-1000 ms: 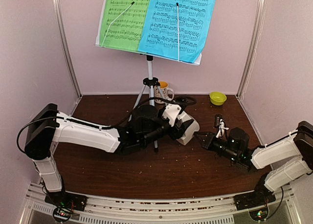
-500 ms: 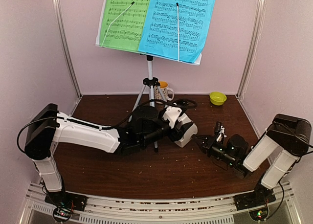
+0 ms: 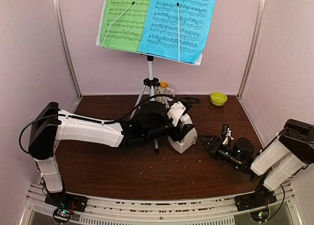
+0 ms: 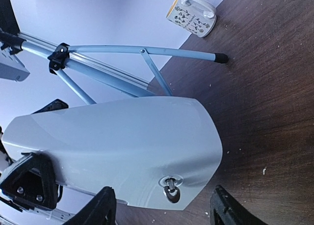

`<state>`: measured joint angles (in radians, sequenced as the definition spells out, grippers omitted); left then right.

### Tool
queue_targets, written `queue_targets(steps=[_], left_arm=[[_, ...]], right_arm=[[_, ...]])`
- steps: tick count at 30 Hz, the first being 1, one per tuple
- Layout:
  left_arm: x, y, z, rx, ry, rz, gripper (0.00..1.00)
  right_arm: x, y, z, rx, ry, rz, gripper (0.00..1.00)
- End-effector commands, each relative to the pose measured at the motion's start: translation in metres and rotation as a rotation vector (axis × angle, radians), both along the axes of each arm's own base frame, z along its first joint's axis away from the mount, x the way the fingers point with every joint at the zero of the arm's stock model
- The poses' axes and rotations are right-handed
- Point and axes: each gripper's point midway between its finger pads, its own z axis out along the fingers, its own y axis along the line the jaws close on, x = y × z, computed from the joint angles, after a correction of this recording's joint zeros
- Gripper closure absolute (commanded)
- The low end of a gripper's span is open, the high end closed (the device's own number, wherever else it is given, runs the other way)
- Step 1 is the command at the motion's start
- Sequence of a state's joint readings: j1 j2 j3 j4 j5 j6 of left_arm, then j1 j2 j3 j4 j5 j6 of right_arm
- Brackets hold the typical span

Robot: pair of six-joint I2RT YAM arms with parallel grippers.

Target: Set up the instrument practice props

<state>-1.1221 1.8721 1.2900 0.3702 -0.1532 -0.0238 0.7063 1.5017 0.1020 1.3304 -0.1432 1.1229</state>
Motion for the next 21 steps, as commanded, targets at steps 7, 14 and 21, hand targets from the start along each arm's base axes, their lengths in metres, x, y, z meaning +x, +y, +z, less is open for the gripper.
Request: queue_targets(steps=[7,14,21], left_arm=[[-0.001,-0.025,0.022,-0.091,0.05,-0.125,1.0],[0.0,-0.035,0.002,-0.027,0.097,-0.145,1.0],[-0.004,-0.038,-0.011,0.023,0.124,-0.17,0.78]], right_arm=[[0.005,-0.035,-0.013,-0.438,-0.05,-0.106,0.22],[0.013,-0.074,0.02,-0.684,-0.156,-0.256,0.02],[0.016,-0.063,0.037,-0.627,-0.21,-0.23,0.0]])
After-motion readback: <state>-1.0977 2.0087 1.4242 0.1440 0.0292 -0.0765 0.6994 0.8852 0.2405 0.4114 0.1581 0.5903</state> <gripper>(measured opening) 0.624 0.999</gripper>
